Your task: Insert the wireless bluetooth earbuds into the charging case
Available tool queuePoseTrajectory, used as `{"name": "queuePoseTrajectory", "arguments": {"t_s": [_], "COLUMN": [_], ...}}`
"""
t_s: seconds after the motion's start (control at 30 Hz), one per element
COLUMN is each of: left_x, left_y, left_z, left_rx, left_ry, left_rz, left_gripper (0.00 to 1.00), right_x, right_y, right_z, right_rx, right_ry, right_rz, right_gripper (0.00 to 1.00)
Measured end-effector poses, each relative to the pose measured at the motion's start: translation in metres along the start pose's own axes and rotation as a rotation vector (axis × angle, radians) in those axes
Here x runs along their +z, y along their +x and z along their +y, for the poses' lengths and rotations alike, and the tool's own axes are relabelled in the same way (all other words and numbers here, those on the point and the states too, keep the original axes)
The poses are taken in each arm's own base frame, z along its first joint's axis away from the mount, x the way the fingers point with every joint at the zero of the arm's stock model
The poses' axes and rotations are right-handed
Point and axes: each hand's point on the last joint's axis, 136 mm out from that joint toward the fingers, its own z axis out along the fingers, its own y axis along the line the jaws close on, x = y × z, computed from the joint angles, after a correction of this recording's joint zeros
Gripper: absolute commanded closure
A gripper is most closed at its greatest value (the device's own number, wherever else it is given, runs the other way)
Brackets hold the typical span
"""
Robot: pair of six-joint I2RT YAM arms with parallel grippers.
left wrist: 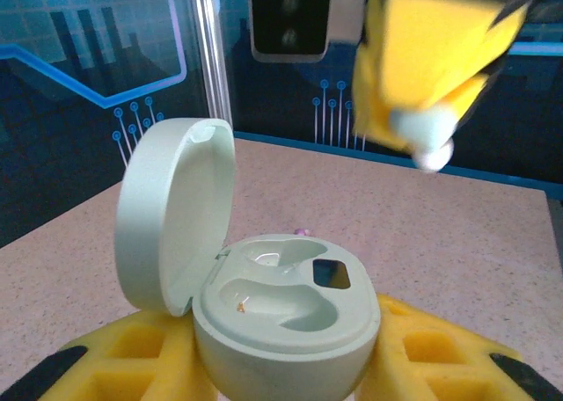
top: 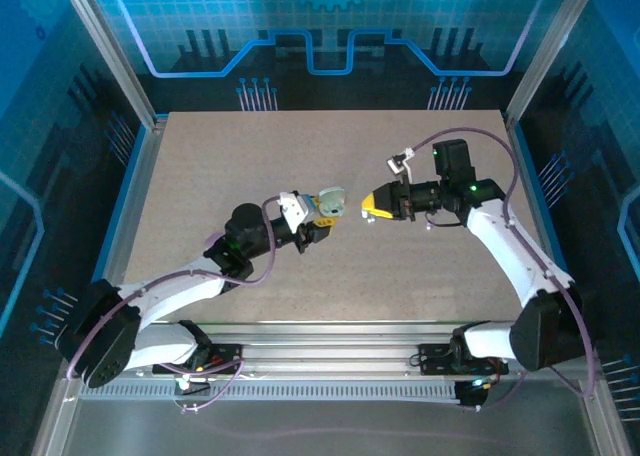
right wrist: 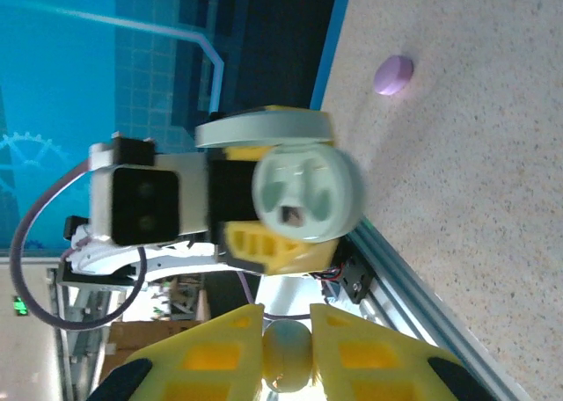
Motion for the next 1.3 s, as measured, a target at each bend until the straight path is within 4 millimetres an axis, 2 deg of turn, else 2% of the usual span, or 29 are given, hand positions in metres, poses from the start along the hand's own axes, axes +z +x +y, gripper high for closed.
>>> {"name": "queuePoseTrajectory", "arguments": {"t_s": [0.17,0.3,0.57,0.73,1.13,1.3], "left_x": [0.011,0.019,0.023,0.024,0.025,0.025], "left_y": [0.007,0.007,0.000,-0.005,-0.006,-0.006], "left_z": [-0.002,-0.006,-0.010,-0.012,-0.013,-0.013], "left_rx": [0.010,0.016,0.018,0.023,0.024,0.024], "left_ry": [-0.016,-0.018,-0.014,-0.011,-0.011,-0.010], "left_rz": [-0.006,-0.029,-0.075,-0.100,-0.107,-0.108], "left_gripper": [0.65,0.64,0.64,0.64,0.64,0.64], "right_x": [0.006,0.018,0.039,0.046,0.047,0.046], "right_y": [0.001,0.004,0.002,-0.002,-0.015,-0.015], "right_z": [0.023,0.029,0.017,0.014,0.013,0.009], "right_rx": [-0.070,-0.092,-0.085,-0.087,-0.102,-0.096], "right_ry": [0.029,0.058,0.135,0.161,0.197,0.215], "right_rz": [-0.018,-0.014,-0.018,-0.033,-0.087,-0.088], "right_gripper": [0.81,0.82,0.82,0.82,0.82,0.81]}}
